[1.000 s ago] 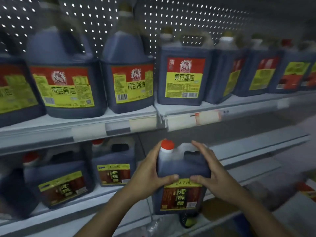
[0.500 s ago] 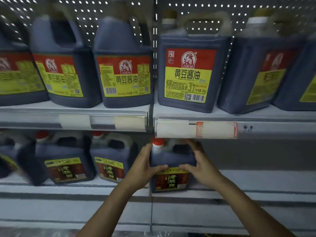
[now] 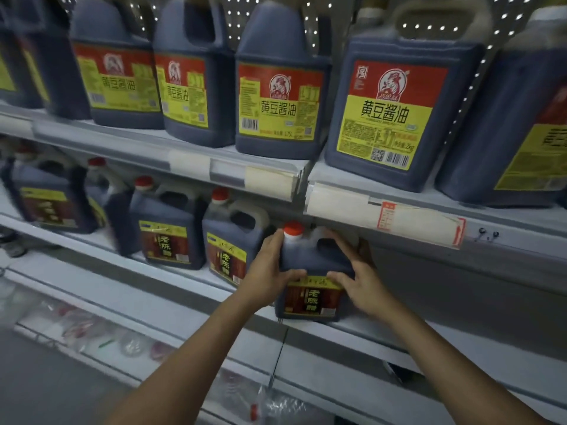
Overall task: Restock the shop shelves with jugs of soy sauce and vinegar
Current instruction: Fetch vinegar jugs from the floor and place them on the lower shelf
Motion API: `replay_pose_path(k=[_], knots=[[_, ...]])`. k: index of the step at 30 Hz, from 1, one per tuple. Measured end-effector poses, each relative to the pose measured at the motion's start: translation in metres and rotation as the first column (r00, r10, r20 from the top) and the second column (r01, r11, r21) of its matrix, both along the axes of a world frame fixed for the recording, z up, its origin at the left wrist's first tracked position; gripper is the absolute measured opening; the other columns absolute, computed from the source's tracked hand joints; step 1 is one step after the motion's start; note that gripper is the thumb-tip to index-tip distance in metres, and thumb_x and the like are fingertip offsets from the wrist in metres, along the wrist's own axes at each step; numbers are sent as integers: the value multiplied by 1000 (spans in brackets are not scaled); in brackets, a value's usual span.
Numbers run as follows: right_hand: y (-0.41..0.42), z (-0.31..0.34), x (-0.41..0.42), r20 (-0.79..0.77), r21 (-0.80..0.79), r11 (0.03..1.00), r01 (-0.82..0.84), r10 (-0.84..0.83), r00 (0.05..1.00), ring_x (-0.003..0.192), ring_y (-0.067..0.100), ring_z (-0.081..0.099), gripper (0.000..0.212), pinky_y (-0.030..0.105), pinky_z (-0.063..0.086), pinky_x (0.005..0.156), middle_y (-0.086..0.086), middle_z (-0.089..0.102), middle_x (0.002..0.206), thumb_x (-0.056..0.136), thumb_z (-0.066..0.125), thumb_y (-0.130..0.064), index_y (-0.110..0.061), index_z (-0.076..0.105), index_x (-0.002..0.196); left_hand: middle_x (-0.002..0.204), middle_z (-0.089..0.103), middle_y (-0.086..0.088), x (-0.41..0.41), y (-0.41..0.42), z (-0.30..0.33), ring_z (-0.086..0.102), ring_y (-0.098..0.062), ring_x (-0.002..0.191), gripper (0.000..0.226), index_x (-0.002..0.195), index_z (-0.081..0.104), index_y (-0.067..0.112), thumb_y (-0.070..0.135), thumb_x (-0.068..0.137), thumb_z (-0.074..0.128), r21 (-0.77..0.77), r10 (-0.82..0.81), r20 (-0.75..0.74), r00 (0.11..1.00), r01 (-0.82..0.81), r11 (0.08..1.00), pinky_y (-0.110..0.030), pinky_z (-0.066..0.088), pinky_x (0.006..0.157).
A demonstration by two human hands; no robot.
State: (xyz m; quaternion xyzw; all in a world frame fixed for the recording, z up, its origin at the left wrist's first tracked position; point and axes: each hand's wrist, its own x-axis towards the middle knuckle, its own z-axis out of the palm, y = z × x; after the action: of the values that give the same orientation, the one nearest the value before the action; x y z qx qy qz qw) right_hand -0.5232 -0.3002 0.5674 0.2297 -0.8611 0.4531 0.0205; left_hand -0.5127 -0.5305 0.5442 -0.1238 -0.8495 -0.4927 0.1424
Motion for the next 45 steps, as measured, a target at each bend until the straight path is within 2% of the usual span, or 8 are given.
replay_pose_path(k=[4, 9, 11, 27, 31, 39, 42, 45], knots=[[-2, -4, -6, -49, 35, 999, 34, -32, 998, 130, -23, 20, 82, -8, 20, 99, -19, 22, 154, 99, 66, -10, -64, 26, 147, 126, 59, 20, -4, 4, -2, 57, -1, 119, 60, 127, 44, 36, 21, 84, 82, 31, 29, 16, 999, -29, 999, -21, 51, 98], [-4, -6, -20, -56, 67, 995, 76, -72, 996, 156, 23, 18, 84, 41, 30, 124, -2, 16, 164, 98, 69, -22, -71, 22, 148, 128, 59, 11, -12, 5, 2, 58, -8, 119, 56, 125, 47, 31, 18, 84, 83, 72, 59, 40, 997, -62, 996, -29, 52, 100], [-4, -6, -23, -65, 79, 994, 80, -75, 995, 156, 27, 18, 85, 46, 31, 124, -1, 14, 165, 97, 70, -23, -70, 21, 149, 129, 57, 10, -13, 6, 3, 56, -11, 121, 58, 129, 47, 28, 16, 85, 82, 73, 61, 56, 997, -65, 995, -30, 51, 101], [-11, -11, -17, -81, 60, 989, 134, -129, 988, 154, 23, 21, 86, 28, 30, 118, -5, 13, 163, 97, 70, -22, -68, 21, 150, 147, 55, -1, -14, 4, 5, 52, -22, 137, 79, 155, 27, 24, 23, 92, 75, -35, 77, 127, 989, -73, 997, -47, 48, 111], [-15, -11, -12, -36, -21, 988, 155, -156, 987, 154, 22, 23, 84, 40, 31, 124, -6, 18, 164, 97, 69, -14, -63, 27, 151, 146, 55, 0, -11, -4, 10, 52, -22, 136, 66, 149, 35, 23, 21, 94, 72, -65, 24, 138, 990, -15, 998, -42, 49, 110], [-36, -16, -4, -29, -119, 963, 243, -248, 968, 150, 12, 32, 88, 31, 35, 122, -13, 35, 162, 96, 67, -4, -58, 28, 154, 147, 54, -2, 9, -37, 21, 60, -24, 126, 69, 154, 33, 28, 21, 95, 68, -336, -61, 22, 998, 65, 940, -41, 56, 100], [-39, -18, 9, -39, -104, 945, 309, -315, 948, 143, 0, 31, 82, 12, 33, 115, -17, 35, 156, 98, 67, -8, -46, 28, 159, 137, 52, -6, 13, -42, 25, 63, -26, 110, 63, 150, 37, 31, 30, 95, 67, -507, -117, -29, 993, 86, 858, -41, 59, 85], [-36, -24, 37, -32, -87, 875, 475, -479, 877, 138, 13, 43, 67, 25, 37, 114, -2, 42, 147, 99, 67, -17, -45, 39, 154, 127, 56, -7, 11, -44, 38, 60, -29, 107, 52, 143, 47, 27, 31, 94, 64, -615, -228, -87, 970, 128, 778, -43, 57, 81]])
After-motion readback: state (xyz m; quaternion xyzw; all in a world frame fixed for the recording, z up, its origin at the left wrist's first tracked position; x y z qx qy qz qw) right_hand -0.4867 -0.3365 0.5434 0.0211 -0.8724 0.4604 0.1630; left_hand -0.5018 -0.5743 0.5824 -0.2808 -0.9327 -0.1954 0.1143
